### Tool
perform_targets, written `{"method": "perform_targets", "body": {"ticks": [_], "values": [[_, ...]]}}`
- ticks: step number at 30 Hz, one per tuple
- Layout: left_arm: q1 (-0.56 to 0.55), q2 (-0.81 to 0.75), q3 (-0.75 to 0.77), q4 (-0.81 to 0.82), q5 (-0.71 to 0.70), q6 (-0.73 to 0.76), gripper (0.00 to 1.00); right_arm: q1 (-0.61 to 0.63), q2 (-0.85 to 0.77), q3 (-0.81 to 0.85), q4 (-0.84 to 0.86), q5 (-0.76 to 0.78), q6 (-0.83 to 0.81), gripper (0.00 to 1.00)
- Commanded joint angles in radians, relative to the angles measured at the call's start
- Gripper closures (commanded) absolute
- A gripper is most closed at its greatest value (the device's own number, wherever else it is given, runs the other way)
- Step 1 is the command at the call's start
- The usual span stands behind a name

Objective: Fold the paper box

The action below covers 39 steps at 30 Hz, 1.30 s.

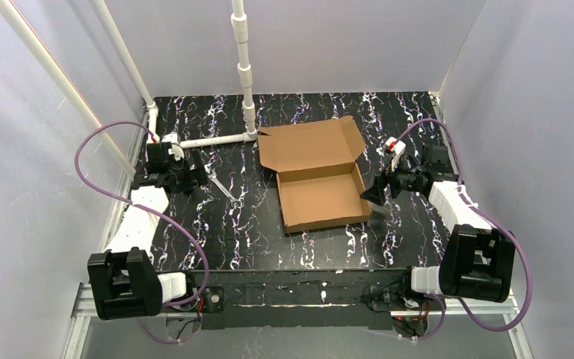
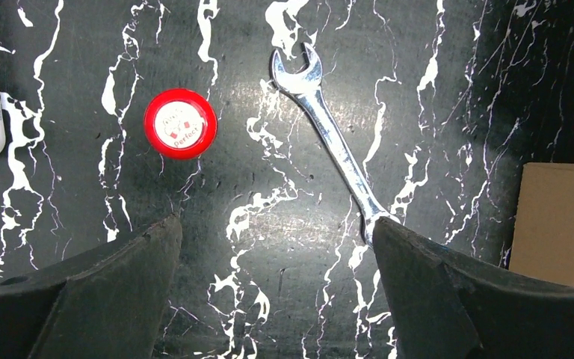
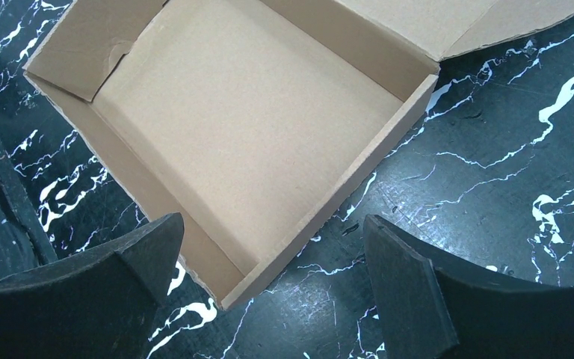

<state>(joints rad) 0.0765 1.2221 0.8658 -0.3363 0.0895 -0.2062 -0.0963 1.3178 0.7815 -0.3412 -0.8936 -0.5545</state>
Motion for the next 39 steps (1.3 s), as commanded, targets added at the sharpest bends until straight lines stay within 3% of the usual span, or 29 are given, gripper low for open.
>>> {"method": "perform_targets", "body": {"ticks": [1, 5, 13, 26, 34, 39], "values": [[0.006, -0.004, 0.001, -0.018, 0.009, 0.041, 0.02, -0.005, 0.002, 0.031, -0.006, -0.031, -0.019, 0.02], [0.007, 0.032, 0.057, -0.073, 0.008, 0.026, 0.02, -0.005, 0.000, 0.032, -0.007, -0.034, -0.020, 0.02], [0.006, 0.148, 0.175, -0.181, -0.143, -0.045, 0.02, -0.005, -0.003, 0.037, -0.014, -0.056, -0.022, 0.02], [0.008, 0.326, 0.235, -0.122, -0.259, -0.070, 0.33, -0.005, -0.004, 0.045, -0.026, -0.071, -0.025, 0.02], [0.007, 0.333, 0.226, -0.088, -0.267, -0.081, 0.54, -0.005, 0.001, 0.044, -0.026, -0.070, -0.027, 0.02], [0.007, 0.341, 0.230, -0.069, -0.281, -0.084, 0.53, -0.005, -0.003, 0.042, -0.025, -0.067, -0.028, 0.02]]}}
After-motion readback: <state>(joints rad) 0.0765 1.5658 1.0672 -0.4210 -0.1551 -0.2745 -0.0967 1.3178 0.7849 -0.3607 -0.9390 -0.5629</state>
